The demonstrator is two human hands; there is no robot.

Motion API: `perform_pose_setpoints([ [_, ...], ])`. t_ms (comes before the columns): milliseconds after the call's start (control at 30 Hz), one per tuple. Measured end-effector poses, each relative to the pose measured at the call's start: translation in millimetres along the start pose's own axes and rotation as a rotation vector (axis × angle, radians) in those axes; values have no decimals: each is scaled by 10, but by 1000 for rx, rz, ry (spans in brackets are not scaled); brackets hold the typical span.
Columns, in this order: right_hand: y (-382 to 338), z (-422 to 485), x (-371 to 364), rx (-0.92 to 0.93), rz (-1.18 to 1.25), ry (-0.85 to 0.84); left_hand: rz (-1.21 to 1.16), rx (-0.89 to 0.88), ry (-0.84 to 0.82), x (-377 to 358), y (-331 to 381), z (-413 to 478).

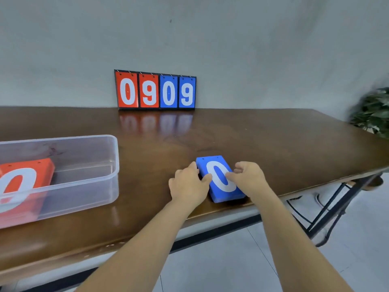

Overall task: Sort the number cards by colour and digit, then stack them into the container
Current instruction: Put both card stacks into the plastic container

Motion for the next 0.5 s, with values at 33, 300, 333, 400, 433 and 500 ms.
perform_pose_setpoints([
  [33, 8, -26, -12, 19, -14, 28, 11, -10, 16, -31, 20, 7],
  [300, 133, -569, -14, -4, -106, 304, -127, -10, -95, -46, 25, -17],
  [333, 146, -666, -15, -12, -110, 333, -162, -3, -115, -25, 16, -36],
  [400, 162, -855, -21, -21, -87, 378, -208, 0, -164, -24, -24, -77],
  [433, 177, -937, -25, -40, -56, 390, -237, 8, -194, -22, -39, -111],
  [500, 244, -1040, -82, -99, 31, 383, -276, 6, -224, 11, -37, -172],
])
Point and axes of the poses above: each hand's wrist, its own z-axis towards the middle knuckle, its own x-axis out of the back of the hand, y = z × x, the point moved 8 cm from there along z, towards the middle knuckle, and after that the axes turned 14 degrees about y, right-handed, at the moved point
